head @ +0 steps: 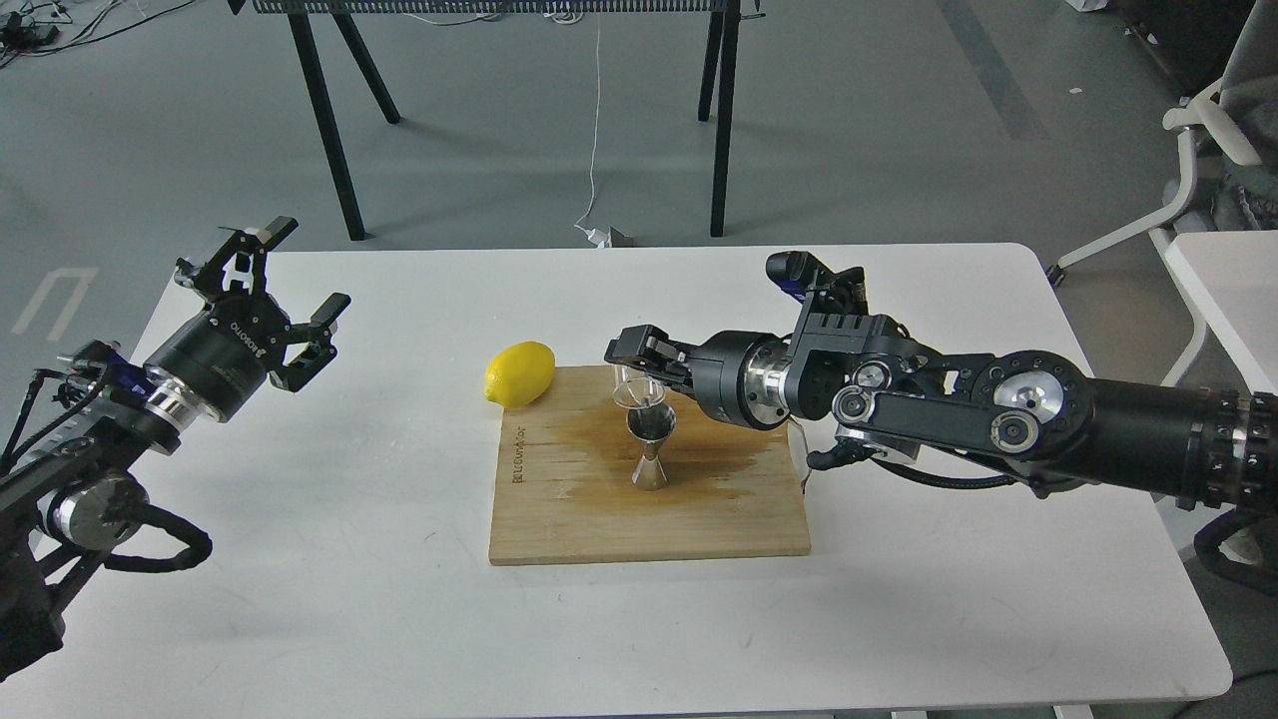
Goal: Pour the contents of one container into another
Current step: 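Tilt the glass cup with the right gripper to pour into the jigger, then tilt the glass cup upright and withdraw the right gripper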
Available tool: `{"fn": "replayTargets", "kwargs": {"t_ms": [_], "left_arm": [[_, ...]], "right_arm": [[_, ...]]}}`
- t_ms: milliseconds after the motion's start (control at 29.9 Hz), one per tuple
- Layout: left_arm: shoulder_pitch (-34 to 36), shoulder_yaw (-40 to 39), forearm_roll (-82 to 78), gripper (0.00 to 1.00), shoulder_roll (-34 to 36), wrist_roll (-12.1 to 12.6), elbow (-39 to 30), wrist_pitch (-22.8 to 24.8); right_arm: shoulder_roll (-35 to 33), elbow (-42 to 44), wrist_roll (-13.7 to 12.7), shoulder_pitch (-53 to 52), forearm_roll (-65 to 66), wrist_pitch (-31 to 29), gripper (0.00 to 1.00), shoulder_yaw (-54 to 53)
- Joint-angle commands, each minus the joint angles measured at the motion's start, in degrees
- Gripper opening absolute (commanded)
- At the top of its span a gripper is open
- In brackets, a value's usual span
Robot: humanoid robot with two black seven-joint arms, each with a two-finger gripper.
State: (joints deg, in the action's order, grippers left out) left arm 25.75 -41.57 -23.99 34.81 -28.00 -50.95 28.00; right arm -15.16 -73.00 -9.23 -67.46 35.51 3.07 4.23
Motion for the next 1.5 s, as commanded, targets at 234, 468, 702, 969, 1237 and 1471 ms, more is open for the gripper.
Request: {"fn": "replayTargets", "kwargs": {"t_ms": [234, 468, 702, 969, 1237, 1471], "left_arm": [[0.0, 0.0, 0.0, 0.99, 0.0, 0.0, 0.0, 0.0], [0.0, 0.0, 0.0, 0.99, 0.0, 0.0, 0.0, 0.0], [0.0, 0.0, 0.0, 0.99, 0.0, 0.0, 0.0, 0.0], [0.0, 0.0, 0.0, 0.99, 0.0, 0.0, 0.0, 0.0], [0.0, 0.0, 0.0, 0.99, 0.2, 0.0, 0.1, 0.0], [0.0, 0.0, 0.0, 0.99, 0.3, 0.0, 0.1, 0.0]], "right_arm": [[0.0, -0.3, 0.0, -0.8, 1.3, -0.1, 0.41, 1.0], [0.0, -1.4, 0.4, -2.5, 1.8, -0.2, 0.41, 3.6], [0.0, -2.0, 0.4, -3.6, 4.0, -0.2, 0.41, 5.3], [-0.6, -1.9, 0.4, -3.8, 3.0, 0.1, 0.41, 4.9], [-3.6, -1.9, 0.4, 3.5, -13.1, -0.4, 0.41, -10.4], [-6.2, -1.8, 0.4, 17.9, -21.6, -2.1, 0.41, -28.4]]}}
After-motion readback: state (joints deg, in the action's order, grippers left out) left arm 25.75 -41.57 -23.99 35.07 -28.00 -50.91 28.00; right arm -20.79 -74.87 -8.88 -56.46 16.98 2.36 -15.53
